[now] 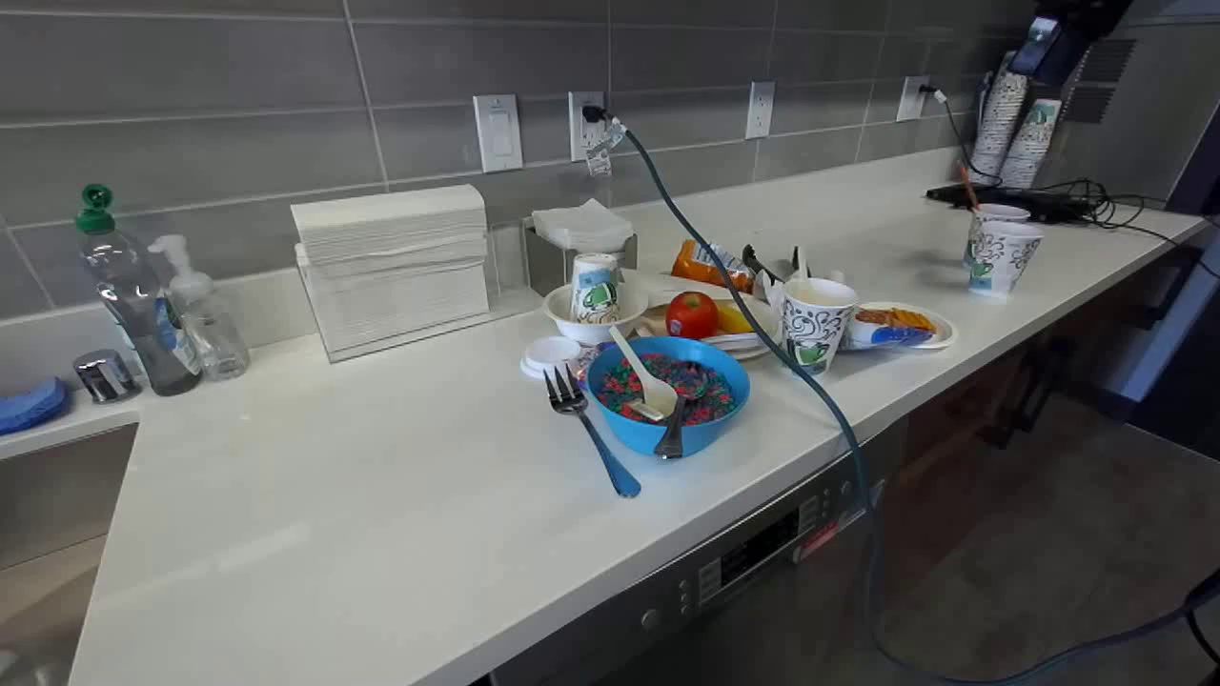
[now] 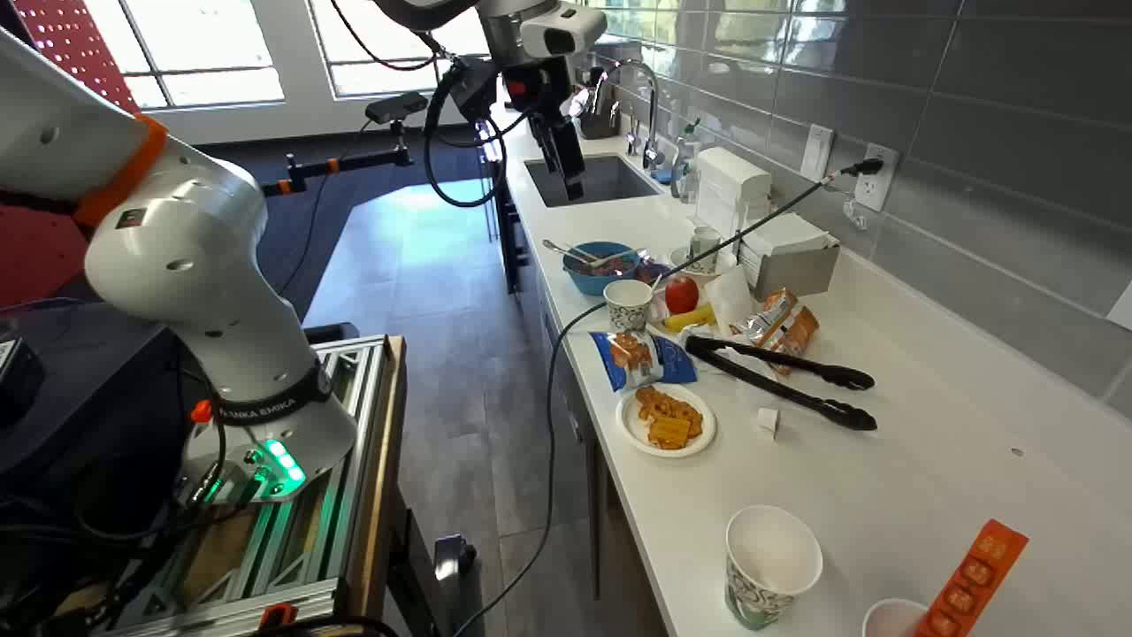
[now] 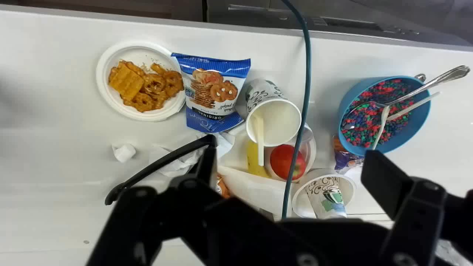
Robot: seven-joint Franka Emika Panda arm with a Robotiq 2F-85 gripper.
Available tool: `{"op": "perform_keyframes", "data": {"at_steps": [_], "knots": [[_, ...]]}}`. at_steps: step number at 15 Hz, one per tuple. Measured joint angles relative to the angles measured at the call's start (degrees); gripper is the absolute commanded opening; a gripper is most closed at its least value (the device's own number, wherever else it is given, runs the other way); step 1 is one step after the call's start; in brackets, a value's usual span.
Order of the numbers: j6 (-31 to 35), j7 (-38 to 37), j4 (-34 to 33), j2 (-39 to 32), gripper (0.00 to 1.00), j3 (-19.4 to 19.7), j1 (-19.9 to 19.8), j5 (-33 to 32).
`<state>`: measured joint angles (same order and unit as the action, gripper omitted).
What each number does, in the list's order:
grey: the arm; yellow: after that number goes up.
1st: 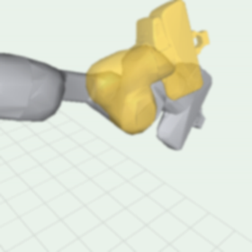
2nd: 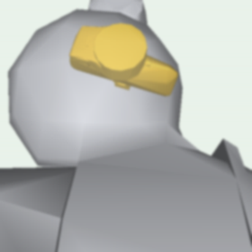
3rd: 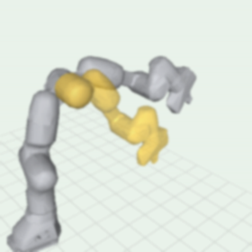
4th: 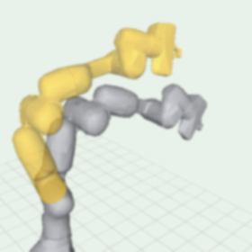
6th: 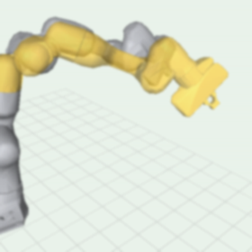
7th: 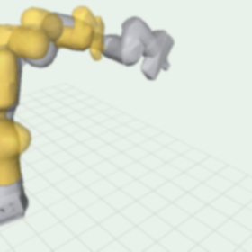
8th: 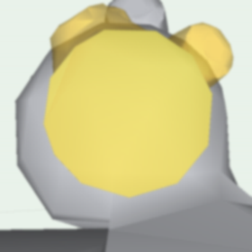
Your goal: Move the spatula to the right
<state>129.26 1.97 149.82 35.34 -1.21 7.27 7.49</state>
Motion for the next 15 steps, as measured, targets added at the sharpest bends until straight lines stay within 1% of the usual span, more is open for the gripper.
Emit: {"op": "perform_keyframes", "data": {"at_steps": [9,12,15], "knots": [[0.4,-0.7,0.0,-0.2,1.00,-0.2,-0.3,-0.3],[5.2,-5.3,-0.7,-3.4,1.00,-1.6,-3.5,-2.1],[10.8,-12.3,-4.2,-11.2,1.00,-3.0,-7.9,-4.8]]}}
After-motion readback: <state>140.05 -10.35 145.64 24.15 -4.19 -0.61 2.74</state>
